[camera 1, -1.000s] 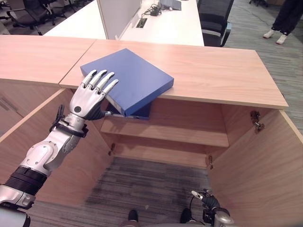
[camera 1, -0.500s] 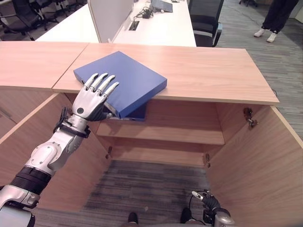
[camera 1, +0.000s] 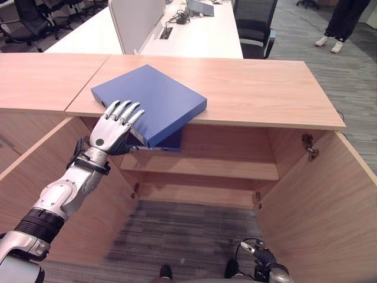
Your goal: Put the empty folder in the office cabinet
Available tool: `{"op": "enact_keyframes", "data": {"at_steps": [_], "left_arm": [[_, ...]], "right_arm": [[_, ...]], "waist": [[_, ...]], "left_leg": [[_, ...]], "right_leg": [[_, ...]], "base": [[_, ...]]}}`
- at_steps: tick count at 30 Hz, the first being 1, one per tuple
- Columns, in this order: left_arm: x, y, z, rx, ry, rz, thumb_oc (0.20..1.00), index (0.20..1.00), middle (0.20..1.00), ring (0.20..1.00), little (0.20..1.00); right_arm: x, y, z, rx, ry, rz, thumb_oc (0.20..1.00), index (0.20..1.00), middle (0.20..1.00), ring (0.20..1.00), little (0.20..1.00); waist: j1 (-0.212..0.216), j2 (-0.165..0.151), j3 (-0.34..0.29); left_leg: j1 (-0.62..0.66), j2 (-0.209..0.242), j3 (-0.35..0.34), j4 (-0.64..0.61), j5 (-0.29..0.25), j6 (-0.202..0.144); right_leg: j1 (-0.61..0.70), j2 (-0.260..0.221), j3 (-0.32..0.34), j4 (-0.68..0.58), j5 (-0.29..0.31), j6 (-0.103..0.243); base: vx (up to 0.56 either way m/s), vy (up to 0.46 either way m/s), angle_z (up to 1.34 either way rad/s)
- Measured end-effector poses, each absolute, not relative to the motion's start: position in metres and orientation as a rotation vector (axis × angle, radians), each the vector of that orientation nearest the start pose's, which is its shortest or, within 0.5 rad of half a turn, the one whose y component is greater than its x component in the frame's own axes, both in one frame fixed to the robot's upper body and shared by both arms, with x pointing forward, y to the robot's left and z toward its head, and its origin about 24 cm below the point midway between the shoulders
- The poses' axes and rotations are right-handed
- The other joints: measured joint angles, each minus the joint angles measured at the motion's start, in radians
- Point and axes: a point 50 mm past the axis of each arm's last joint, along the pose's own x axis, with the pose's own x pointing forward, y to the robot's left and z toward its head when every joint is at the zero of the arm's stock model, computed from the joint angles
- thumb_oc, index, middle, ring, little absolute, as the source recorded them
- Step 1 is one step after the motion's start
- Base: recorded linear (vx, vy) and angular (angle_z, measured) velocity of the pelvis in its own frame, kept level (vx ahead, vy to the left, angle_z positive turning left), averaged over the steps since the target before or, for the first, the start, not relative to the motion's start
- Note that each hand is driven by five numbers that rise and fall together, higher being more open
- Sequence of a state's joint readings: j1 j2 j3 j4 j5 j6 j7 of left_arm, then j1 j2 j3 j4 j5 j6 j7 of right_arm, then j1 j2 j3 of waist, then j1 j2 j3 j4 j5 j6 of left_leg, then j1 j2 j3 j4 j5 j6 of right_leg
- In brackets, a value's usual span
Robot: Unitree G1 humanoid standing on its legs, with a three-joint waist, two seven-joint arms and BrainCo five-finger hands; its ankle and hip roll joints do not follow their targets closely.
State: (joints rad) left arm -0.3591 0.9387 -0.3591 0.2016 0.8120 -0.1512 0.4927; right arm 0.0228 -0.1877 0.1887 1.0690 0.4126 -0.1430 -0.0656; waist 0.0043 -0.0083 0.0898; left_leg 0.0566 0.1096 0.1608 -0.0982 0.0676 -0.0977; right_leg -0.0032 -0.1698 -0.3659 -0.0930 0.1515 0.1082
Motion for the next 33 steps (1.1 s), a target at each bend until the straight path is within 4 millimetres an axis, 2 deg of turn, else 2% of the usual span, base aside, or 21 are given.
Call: {"op": "enact_keyframes", "data": {"at_steps": [10,33], "left_arm": [[0.299,0.253,0.137,1.712,-0.553,0.071,1.000,1.000,1.000,1.000,1.000],[0.309,0.239,0.146,1.722,-0.611,0.049,1.000,1.000,1.000,1.000,1.000]], "right_arm": [[0.122,-0.207,-0.150,0.061,0.954,-0.229,1.000,1.000,1.000,1.000,1.000],[0.121,-0.207,-0.151,0.061,0.959,-0.229,1.000,1.000,1.000,1.000,1.000]], "waist": [[-0.005,-0.004,0.003],[-0.025,-0.009,0.011]], "left_leg": [[-0.001,0.000,-0.001,0.000,-0.001,0.002],[0.001,0.000,0.015,0.000,-0.006,0.002]], "right_leg": [[-0.001,-0.001,0.000,0.000,0.000,0.000],[-0.009,0.001,0.015,0.000,0.000,0.000]], "base": [[0.00,0.000,0.00],[0.01,0.002,-0.02]]}}
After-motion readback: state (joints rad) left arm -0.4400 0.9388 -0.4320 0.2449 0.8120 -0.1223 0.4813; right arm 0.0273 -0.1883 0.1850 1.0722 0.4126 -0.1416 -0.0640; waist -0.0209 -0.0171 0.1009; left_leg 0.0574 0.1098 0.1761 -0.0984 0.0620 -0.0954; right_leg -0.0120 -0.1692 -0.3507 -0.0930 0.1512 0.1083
